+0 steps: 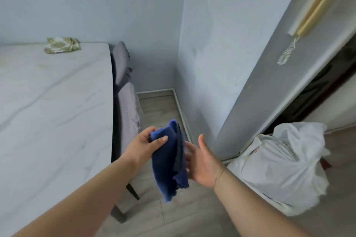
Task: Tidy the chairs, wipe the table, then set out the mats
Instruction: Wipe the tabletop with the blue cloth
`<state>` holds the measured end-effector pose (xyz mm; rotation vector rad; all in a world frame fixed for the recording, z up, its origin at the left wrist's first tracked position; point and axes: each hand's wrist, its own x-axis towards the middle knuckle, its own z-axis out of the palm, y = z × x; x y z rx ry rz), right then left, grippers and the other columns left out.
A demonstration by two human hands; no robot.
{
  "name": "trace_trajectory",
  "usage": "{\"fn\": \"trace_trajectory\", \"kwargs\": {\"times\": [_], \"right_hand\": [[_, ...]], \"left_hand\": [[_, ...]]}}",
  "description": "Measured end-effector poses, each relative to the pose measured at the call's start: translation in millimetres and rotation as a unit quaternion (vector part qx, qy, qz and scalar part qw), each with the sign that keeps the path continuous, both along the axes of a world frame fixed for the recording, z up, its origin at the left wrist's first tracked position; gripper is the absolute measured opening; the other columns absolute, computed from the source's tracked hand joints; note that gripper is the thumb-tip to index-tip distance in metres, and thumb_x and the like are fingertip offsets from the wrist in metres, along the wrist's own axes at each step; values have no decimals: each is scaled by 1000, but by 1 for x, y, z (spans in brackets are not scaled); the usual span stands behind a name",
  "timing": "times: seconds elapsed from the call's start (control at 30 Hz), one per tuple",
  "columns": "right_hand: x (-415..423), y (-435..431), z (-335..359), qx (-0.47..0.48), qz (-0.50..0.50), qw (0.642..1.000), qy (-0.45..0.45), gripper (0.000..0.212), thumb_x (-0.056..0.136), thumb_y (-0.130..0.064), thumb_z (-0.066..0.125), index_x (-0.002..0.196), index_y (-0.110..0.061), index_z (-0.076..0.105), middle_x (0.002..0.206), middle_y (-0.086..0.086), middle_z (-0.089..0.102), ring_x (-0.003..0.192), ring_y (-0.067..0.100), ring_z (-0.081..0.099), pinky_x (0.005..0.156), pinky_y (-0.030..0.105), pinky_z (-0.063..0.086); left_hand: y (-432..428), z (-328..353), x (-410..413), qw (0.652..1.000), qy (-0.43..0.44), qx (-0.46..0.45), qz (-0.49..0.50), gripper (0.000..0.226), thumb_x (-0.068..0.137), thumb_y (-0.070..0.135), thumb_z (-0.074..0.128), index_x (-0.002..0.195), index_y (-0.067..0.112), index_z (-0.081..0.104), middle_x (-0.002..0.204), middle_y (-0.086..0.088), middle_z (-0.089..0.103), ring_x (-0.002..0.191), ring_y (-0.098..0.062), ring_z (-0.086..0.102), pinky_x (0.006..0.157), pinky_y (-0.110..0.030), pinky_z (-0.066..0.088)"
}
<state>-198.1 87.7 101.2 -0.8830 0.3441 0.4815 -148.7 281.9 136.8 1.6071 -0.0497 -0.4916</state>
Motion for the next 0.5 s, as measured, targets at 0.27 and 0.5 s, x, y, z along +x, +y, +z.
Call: {"fn": "trace_trajectory", "kwargs": {"times": [0.27,0.5], "right_hand": [[53,-39,8,-115,44,992,12,39,86,-23,70,124,-17,62,117,8,70,111,28,65,100,48,48],[179,-45,-7,-252,-10,968,-6,23,98,-18,54,118,-20,63,107,1,74,104,21,67,94,41,52]], "left_hand": [[-38,19,60,975,121,-175,55,29,91,27,60,114,10,65,107,-11,72,102,-27,68,79,-35,54],[-42,-41,144,954,187,-236,2,59,74,16,73,129,25,54,127,-11,63,117,-35,60,89,-53,51]]}}
